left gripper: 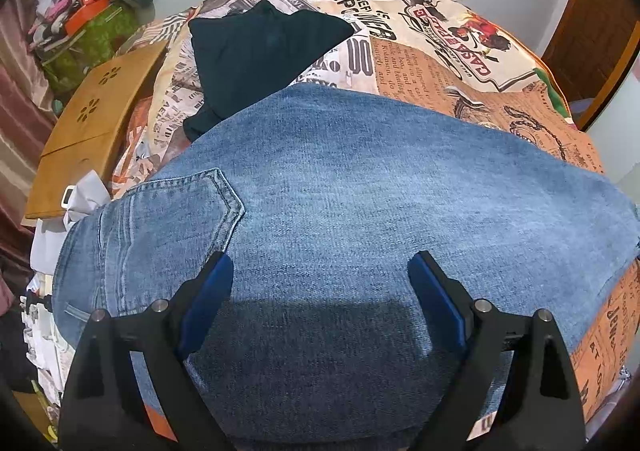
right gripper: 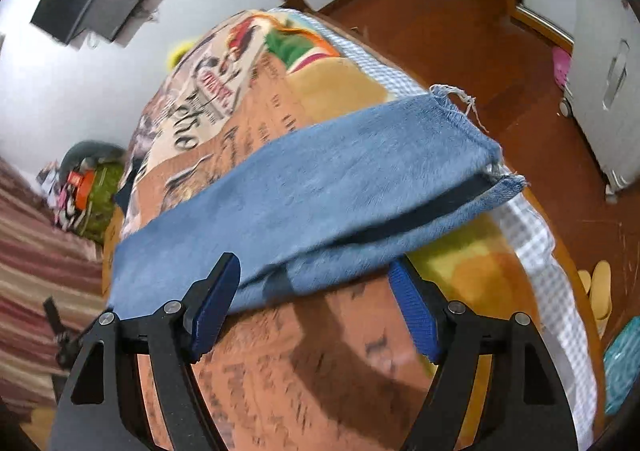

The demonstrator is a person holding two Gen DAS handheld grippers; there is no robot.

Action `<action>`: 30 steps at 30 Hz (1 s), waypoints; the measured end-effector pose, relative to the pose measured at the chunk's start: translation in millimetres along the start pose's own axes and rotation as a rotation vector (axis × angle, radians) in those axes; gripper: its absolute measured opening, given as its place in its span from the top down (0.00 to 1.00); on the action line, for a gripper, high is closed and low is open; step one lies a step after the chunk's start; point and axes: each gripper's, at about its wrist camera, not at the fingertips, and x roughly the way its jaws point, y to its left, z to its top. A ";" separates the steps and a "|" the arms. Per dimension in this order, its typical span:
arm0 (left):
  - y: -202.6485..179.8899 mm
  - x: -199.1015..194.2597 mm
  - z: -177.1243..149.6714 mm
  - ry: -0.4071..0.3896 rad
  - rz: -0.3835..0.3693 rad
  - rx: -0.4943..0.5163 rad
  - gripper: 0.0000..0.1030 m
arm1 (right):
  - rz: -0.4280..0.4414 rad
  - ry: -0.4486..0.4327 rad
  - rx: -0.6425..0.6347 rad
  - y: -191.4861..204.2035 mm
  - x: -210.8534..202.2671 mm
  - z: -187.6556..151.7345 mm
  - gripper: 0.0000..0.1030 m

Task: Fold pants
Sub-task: 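Grasp the frayed leg hems with the right gripper and lift them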

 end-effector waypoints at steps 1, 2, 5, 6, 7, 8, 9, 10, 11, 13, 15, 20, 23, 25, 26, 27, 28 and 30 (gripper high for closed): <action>-0.1 0.0 0.2 0.000 0.000 -0.001 0.11 | -0.006 -0.010 0.024 -3.7 2.3 4.3 0.29; -0.1 -0.1 -0.1 0.000 0.000 0.001 0.11 | -0.011 -0.022 0.051 -7.6 4.7 9.8 0.31; -0.6 0.2 -0.3 0.001 0.004 0.004 0.11 | -0.040 -0.073 0.094 -16.1 10.1 29.3 0.54; -1.0 0.3 -0.1 0.001 0.007 0.005 0.11 | -0.049 -0.083 0.093 -16.3 11.9 36.0 0.65; -1.3 0.3 0.2 0.000 0.009 0.006 0.11 | -0.052 -0.091 0.084 -15.2 13.1 41.4 0.70; -1.7 0.5 0.5 0.000 0.011 0.007 0.11 | -0.058 -0.099 0.072 -14.1 14.5 44.8 0.83; -2.0 0.6 0.8 0.000 0.013 0.007 0.11 | -0.064 -0.110 0.056 -13.3 14.3 48.8 0.91; -2.5 0.9 1.1 0.001 0.013 0.007 0.10 | -0.065 -0.124 0.037 -12.5 12.1 52.0 0.91; -2.7 0.9 1.2 0.001 0.013 0.008 0.10 | -0.057 -0.143 0.015 -11.1 8.2 55.4 0.92; -3.1 0.8 1.4 0.000 0.012 0.011 0.10 | -0.043 -0.196 -0.020 -5.4 -3.7 59.2 0.92; -4.2 0.8 1.6 -0.002 0.013 0.017 0.10 | -0.053 -0.250 -0.066 6.0 -13.4 61.5 0.92; -5.9 -1.3 2.0 -0.005 0.027 0.031 0.11 | -0.101 -0.281 -0.163 29.2 -19.3 56.0 0.92; -6.2 -7.3 1.9 -0.008 0.012 0.033 0.11 | -0.090 -0.292 -0.210 44.4 -25.7 50.3 0.92; -7.5 -14.2 1.3 -0.021 0.003 0.035 0.11 | -0.069 -0.309 -0.244 58.5 -32.0 46.6 0.92; -8.4 -19.5 1.2 -0.034 0.001 0.040 0.11 | -0.055 -0.321 -0.263 67.5 -36.9 44.9 0.92; -9.4 -24.1 1.5 -0.046 0.000 0.043 0.11 | -0.044 -0.328 -0.273 72.5 -39.8 44.0 0.92; -10.7 -31.3 2.1 -0.064 -0.003 0.046 0.11 | -0.026 -0.335 -0.289 80.4 -43.7 43.1 0.92; -12.0 -43.2 2.5 -0.094 -0.011 0.051 0.11 | 0.017 -0.348 -0.320 98.4 -50.1 41.4 0.92</action>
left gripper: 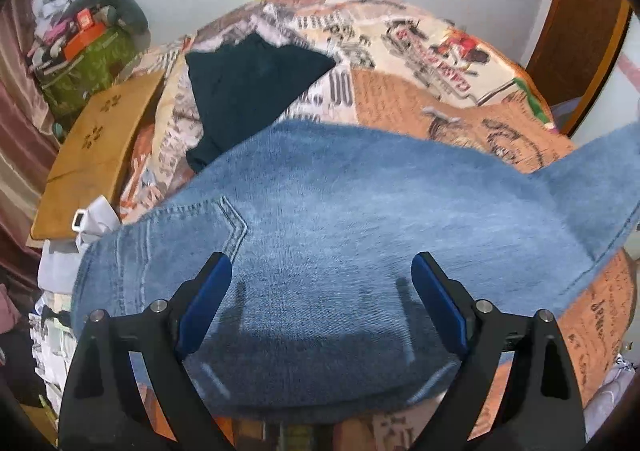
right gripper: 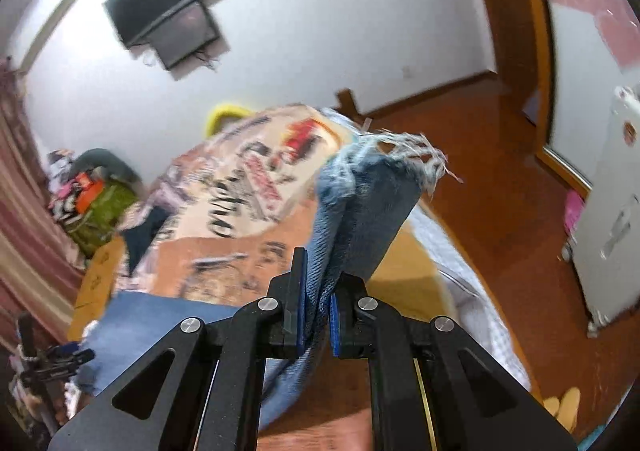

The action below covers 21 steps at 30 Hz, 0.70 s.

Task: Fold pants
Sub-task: 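Grasp the frayed leg hems with the right gripper and lift them, then fold the hems over toward the waistband with the right gripper and release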

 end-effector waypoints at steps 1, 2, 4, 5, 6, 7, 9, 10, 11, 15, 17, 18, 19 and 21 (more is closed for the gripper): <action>-0.8 -6.6 0.8 -0.018 -0.001 0.004 0.11 | 0.017 -0.008 -0.013 8.5 -1.1 1.5 0.92; -1.7 -14.3 1.4 -0.040 -0.001 0.010 0.11 | 0.033 -0.014 -0.025 16.0 -2.7 3.0 0.92; -4.3 -28.5 3.3 -0.078 -0.001 0.023 0.11 | 0.078 -0.022 -0.062 37.8 -3.8 7.2 0.92; -4.9 -33.0 3.2 -0.090 -0.002 0.027 0.11 | 0.095 -0.024 -0.077 46.6 -2.5 7.9 0.92; -5.5 -37.8 3.4 -0.102 -0.003 0.031 0.11 | 0.114 -0.028 -0.102 59.2 -1.1 9.2 0.92; -5.8 -43.2 3.2 -0.115 -0.008 0.030 0.11 | 0.126 -0.030 -0.123 69.1 0.0 9.1 0.92; -6.4 -48.0 2.4 -0.123 -0.018 0.027 0.10 | 0.159 -0.031 -0.173 94.2 4.7 8.6 0.92; -6.4 -49.6 1.8 -0.126 -0.022 0.025 0.10 | 0.171 -0.028 -0.187 102.2 7.6 7.2 0.92; -6.1 -50.2 1.6 -0.127 -0.023 0.022 0.10 | 0.188 -0.023 -0.202 112.1 10.9 5.4 0.92; -2.0 -50.5 0.1 -0.121 -0.032 0.000 0.10 | 0.264 0.020 -0.266 153.2 28.2 -10.7 0.92; 1.8 -50.3 -1.3 -0.116 -0.040 -0.013 0.10 | 0.291 0.047 -0.294 168.2 37.7 -19.6 0.92; 3.6 -50.6 -1.9 -0.115 -0.042 -0.018 0.10 | 0.306 0.070 -0.315 176.8 44.0 -27.3 0.92; 5.4 -50.9 -2.6 -0.114 -0.043 -0.023 0.10 | 0.316 0.087 -0.331 184.4 50.0 -32.6 0.92; 8.2 -51.5 -4.0 -0.114 -0.041 -0.030 0.10 | 0.337 0.130 -0.361 197.9 61.6 -44.3 0.92</action>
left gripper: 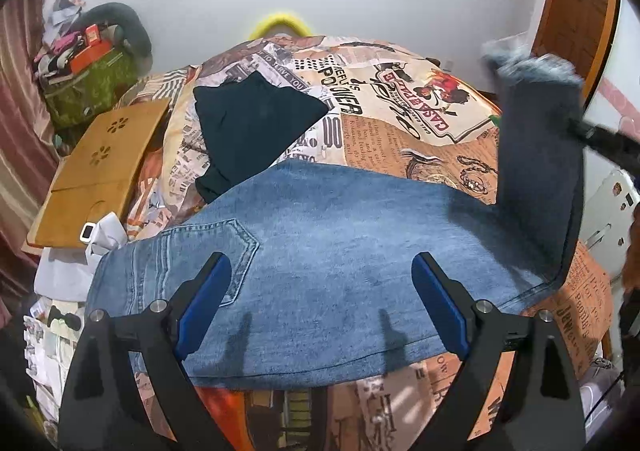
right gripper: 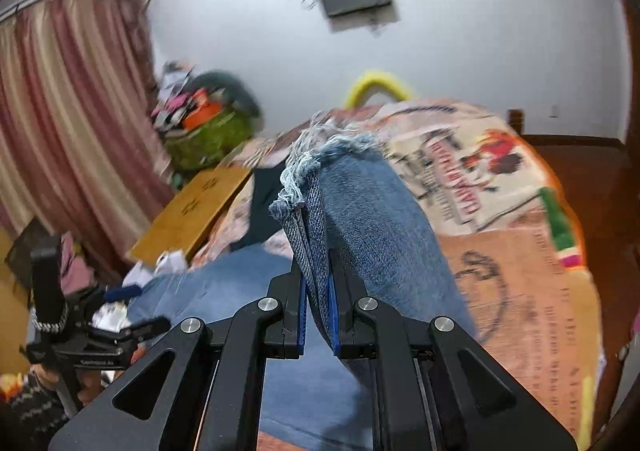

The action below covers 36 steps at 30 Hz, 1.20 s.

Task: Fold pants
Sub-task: 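Fold the hems over toward the waistband with the right gripper and release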

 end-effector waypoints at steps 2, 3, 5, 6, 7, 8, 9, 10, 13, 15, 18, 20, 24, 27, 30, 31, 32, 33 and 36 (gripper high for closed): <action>2.7 -0.2 -1.7 0.001 -0.001 -0.007 0.10 | 0.027 0.048 -0.020 11.9 20.0 -5.6 0.92; 3.6 0.3 -2.7 0.005 -0.003 -0.011 0.10 | 0.042 0.069 -0.026 16.4 24.1 -10.8 0.92; 4.2 2.8 -4.1 0.017 -0.004 -0.011 0.10 | 0.075 0.114 -0.034 25.0 39.3 -18.0 0.92; 4.4 4.1 -5.1 0.023 -0.003 -0.010 0.10 | 0.091 0.144 -0.040 29.9 48.1 -23.8 0.91; 4.5 5.0 -5.7 0.025 -0.002 -0.009 0.11 | 0.099 0.171 -0.046 33.6 55.7 -29.1 0.90; 4.4 5.4 -6.5 0.028 -0.001 -0.007 0.11 | 0.104 0.198 -0.054 38.8 61.9 -34.1 0.88; 4.7 5.6 -6.9 0.029 -0.002 -0.007 0.11 | 0.107 0.235 -0.067 42.3 69.7 -40.8 0.88; 4.8 5.2 -7.1 0.028 -0.003 -0.008 0.10 | 0.106 0.267 -0.082 46.6 75.8 -46.1 0.87; 4.7 4.8 -6.5 0.024 -0.002 -0.009 0.11 | 0.108 0.373 -0.112 56.0 92.8 -59.9 0.83; 4.2 3.8 -6.1 0.022 0.000 -0.009 0.11 | 0.115 0.410 -0.106 57.2 96.1 -66.1 0.75; 3.1 0.5 -4.9 0.015 0.003 -0.006 0.11 | 0.146 0.418 -0.080 57.3 92.2 -66.1 0.58; 1.7 -2.4 -3.6 0.010 0.005 -0.003 0.11 | 0.155 0.407 -0.070 57.3 85.7 -64.0 0.55; -2.5 -8.2 1.7 0.000 0.005 0.010 0.11 | 0.164 0.353 -0.080 57.2 63.6 -54.3 0.52; -9.3 -11.7 9.7 -0.012 -0.002 0.026 0.10 | 0.145 0.297 -0.082 48.0 48.4 -44.6 0.48; -18.9 -10.1 22.9 -0.016 -0.030 0.036 0.10 | 0.104 0.238 -0.074 31.5 28.1 -34.1 0.48; -22.6 -8.0 27.6 -0.015 -0.039 0.038 0.09 | 0.091 0.225 -0.069 25.3 23.7 -31.5 0.48; -25.7 -5.9 31.0 -0.014 -0.047 0.041 0.08 | 0.080 0.214 -0.062 19.6 19.1 -29.1 0.47; -29.5 -2.7 34.7 -0.011 -0.056 0.045 0.08 | 0.066 0.204 -0.054 11.3 14.4 -27.0 0.46; -44.1 15.2 45.1 0.019 -0.079 0.063 0.08 | 0.016 0.193 -0.035 -9.4 9.0 -23.9 0.38</action>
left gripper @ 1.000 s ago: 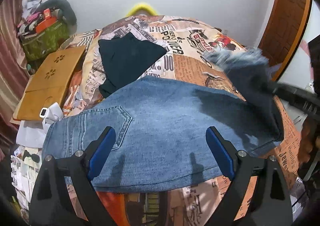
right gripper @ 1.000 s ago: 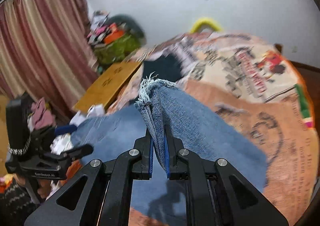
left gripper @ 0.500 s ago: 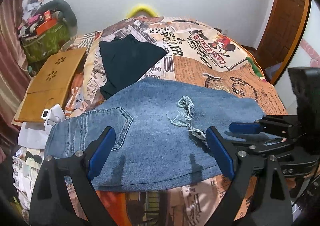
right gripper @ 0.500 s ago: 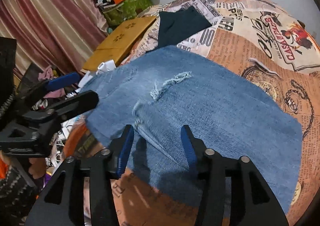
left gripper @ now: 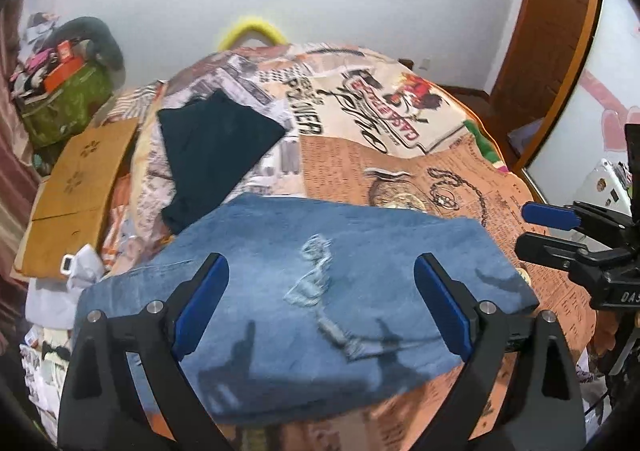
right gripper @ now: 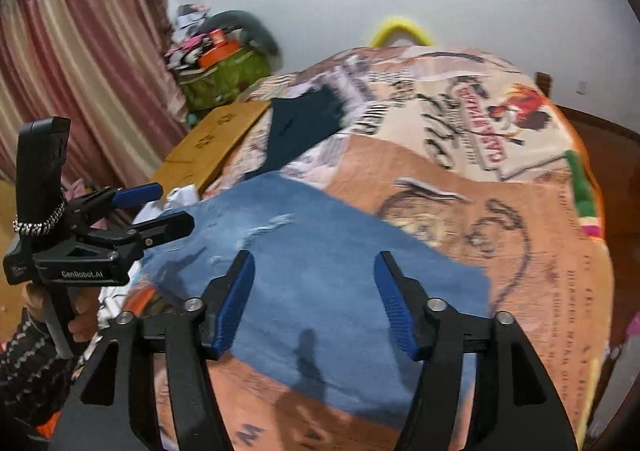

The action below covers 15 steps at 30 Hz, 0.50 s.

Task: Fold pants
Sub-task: 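Press the folded jeans flat with both open grippers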

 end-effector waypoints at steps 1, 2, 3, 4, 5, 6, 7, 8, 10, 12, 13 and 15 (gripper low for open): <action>-5.0 10.4 3.0 0.021 -0.010 0.005 0.08 | -0.011 0.002 0.007 -5.8 0.2 -1.6 0.38; -8.0 19.2 4.8 0.041 -0.017 0.005 0.08 | -0.022 0.013 0.017 -12.9 4.1 -3.5 0.38; -10.6 28.9 6.4 0.065 -0.023 0.003 0.08 | -0.024 0.024 0.024 -18.5 5.2 -4.8 0.38; -13.6 42.8 7.1 0.100 -0.028 0.002 0.08 | -0.025 0.045 0.037 -25.2 11.3 -7.4 0.38; -15.5 52.3 6.9 0.124 -0.025 0.006 0.08 | -0.023 0.063 0.048 -30.4 15.6 -9.8 0.38; -17.8 65.6 5.8 0.155 -0.010 0.015 0.08 | -0.024 0.086 0.062 -36.6 23.7 -13.5 0.38; -18.9 75.4 3.2 0.177 0.005 0.026 0.08 | -0.023 0.100 0.073 -41.4 29.5 -16.0 0.38; -19.6 83.1 0.5 0.196 0.017 0.035 0.08 | -0.018 0.115 0.085 -45.9 34.9 -19.0 0.38; -20.0 101.8 -7.2 0.248 0.043 0.051 0.08 | 0.002 0.154 0.110 -55.6 47.8 -26.4 0.38; -17.9 113.5 -15.1 0.283 0.048 0.053 0.08 | 0.021 0.192 0.138 -62.4 60.7 -33.6 0.38; -16.1 120.0 -20.9 0.300 0.043 0.046 0.05 | 0.028 0.212 0.149 -65.3 66.1 -37.8 0.38; -12.7 121.0 -27.8 0.287 0.049 0.030 0.00 | 0.045 0.259 0.172 -68.9 77.5 -48.6 0.36</action>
